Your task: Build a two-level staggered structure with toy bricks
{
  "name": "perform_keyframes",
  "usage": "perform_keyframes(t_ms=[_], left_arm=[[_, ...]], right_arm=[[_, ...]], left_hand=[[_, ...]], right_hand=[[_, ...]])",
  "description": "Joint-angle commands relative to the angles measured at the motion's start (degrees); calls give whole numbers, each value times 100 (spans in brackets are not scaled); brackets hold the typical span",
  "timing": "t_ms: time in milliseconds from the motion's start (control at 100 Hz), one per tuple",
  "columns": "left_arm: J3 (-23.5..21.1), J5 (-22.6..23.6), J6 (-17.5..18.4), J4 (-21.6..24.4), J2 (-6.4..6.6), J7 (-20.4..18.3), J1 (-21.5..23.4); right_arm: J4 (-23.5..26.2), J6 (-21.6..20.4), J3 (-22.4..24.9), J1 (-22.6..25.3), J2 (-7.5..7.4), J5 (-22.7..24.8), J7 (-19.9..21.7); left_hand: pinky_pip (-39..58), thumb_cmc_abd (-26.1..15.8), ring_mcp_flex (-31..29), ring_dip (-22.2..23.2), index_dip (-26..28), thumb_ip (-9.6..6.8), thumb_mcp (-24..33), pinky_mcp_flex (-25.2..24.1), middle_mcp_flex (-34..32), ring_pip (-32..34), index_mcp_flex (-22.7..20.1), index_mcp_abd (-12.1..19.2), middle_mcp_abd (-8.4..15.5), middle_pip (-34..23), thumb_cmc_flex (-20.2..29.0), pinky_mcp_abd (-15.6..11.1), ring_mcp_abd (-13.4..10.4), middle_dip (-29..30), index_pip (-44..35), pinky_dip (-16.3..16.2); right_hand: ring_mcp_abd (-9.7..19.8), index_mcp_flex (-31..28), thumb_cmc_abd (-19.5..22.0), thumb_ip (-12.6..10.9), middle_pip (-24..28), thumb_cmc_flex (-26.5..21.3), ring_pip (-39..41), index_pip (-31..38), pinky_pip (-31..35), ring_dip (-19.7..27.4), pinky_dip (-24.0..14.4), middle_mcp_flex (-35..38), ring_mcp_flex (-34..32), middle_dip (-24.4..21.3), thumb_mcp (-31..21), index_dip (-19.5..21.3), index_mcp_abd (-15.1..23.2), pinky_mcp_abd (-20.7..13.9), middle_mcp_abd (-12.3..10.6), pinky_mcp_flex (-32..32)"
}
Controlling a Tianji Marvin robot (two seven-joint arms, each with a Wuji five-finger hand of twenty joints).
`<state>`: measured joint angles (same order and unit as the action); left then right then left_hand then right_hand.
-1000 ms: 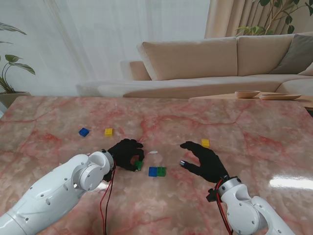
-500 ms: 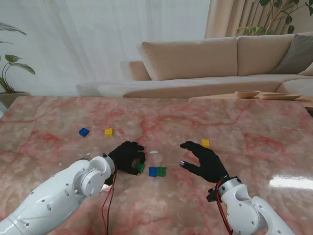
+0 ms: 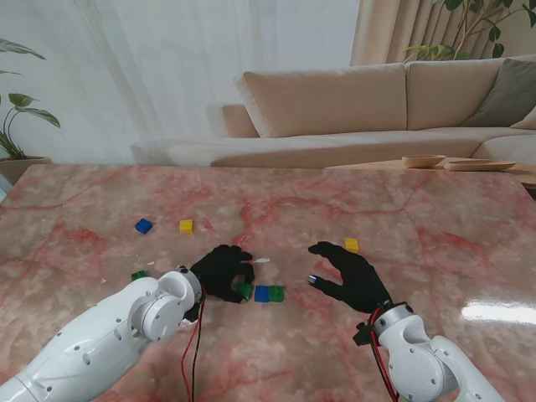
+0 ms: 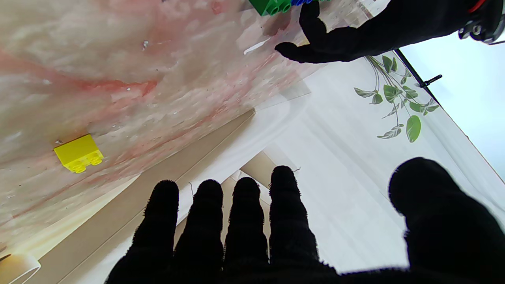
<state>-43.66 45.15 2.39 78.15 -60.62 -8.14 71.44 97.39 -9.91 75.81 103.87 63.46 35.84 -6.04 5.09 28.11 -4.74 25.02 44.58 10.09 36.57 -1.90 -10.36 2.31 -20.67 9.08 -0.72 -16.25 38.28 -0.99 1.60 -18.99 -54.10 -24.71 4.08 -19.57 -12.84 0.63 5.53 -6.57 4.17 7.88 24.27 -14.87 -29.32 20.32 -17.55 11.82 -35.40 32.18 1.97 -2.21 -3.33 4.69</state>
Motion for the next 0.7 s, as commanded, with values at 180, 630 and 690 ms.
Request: perform_keyframes(t_ms=[180,630,690], left_arm=[[-18,39,-4,71,8,-50,87],[170,-64,-152,-14,-20,-67,-51],[186,-72,-163,-19,-24,-63,-62]], right_arm=[[-45,-33,-10,41,10,-2,66],[-34,-35,-2,37,5,-23,110],[-25,-27,5,44,3,-28,123]], left_hand=[[121,-225,258,71,107,-157,27,-87,-179,154,-352,206,1,-135,-27,14,84,-9,-503,-110],[91,-269,269,71,58,-170,2,-87,-176,138,-306,115,-9,-117,-84,13,75,-5,-443,-97],[89,-266,264,72,60,-171,2,-83,-177,138,-306,111,-10,-116,-108,16,89,-6,-437,-94]], right_hand=[[196,42,75,5,-110,43,-31,-80,-13,-59,85,-151,191,16,-68,-31,190,-75,-23,-81],[200,60,75,5,-114,47,-40,-97,-11,-57,77,-178,220,15,-65,-24,198,-71,-18,-81],[196,66,75,4,-114,45,-40,-101,-10,-57,76,-182,221,14,-65,-24,203,-67,-20,-80]])
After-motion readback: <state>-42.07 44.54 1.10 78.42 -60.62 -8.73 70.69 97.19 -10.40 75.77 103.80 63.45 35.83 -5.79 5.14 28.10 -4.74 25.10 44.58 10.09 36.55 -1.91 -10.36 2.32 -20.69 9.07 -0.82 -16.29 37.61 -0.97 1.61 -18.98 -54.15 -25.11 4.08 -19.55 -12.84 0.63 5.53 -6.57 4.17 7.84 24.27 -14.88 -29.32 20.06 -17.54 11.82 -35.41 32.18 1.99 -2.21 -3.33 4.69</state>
